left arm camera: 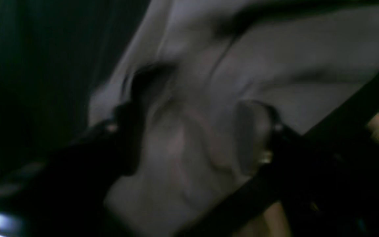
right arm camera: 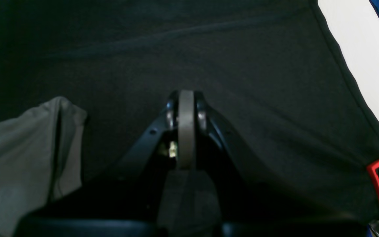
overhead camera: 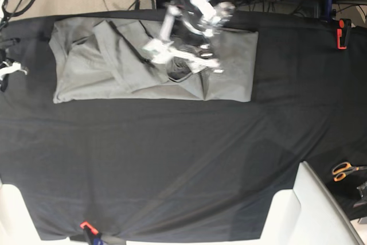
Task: Fold the T-shirt properly
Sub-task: 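Grasp the shirt end with the left gripper and fold it toward the middle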
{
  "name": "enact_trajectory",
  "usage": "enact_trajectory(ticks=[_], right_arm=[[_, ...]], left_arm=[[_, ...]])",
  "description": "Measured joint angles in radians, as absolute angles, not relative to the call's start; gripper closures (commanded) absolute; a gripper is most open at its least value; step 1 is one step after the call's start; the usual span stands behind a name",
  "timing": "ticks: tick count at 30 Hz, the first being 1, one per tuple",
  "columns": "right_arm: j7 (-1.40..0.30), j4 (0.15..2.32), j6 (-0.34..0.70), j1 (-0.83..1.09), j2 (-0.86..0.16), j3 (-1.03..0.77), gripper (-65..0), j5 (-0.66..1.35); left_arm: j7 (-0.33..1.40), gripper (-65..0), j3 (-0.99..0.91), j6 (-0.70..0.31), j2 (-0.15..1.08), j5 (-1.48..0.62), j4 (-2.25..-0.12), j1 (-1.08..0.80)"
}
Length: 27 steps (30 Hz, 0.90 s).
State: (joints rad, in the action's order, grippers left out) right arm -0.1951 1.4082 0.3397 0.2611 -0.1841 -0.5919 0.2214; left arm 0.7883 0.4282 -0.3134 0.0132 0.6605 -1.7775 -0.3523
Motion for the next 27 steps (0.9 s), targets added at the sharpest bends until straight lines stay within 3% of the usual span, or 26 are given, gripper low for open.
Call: enact_trajectory(ticks=[1, 2, 11, 22, 27], right_arm=[[-0.196, 1.408, 0.34, 0.261, -0.184, -0.592, -0.9, 0.221], [-0.195, 1.408, 0.34, 0.261, -0.184, -0.592, -0.9, 0.222], [-0.195, 1.408, 0.34, 0.245, -0.182, -0.591, -0.9, 0.224], [-0.196, 1.408, 0.339, 0.242, -0.184, -0.591, -0.9, 0.223], [-0.194, 1.408, 0.34, 0.231, -0.184, -0.592, -1.1, 0.228]], left_arm=[[0.793, -3.1, 0.413, -0.31, 0.02, 0.665, -1.777, -0.352], [0.794, 0.0, 0.392, -0.311, 0.02, 0.666, -1.777, -0.351], [0.79, 0.0, 0.338, -0.312, 0.002, 0.651, -1.706, -0.264], [0.785, 0.0, 0.348, -0.311, -0.143, 0.651, -1.467, -0.032], [0.802, 0.0, 0.34, -0.313, -0.141, 0.647, -1.524, -0.015]])
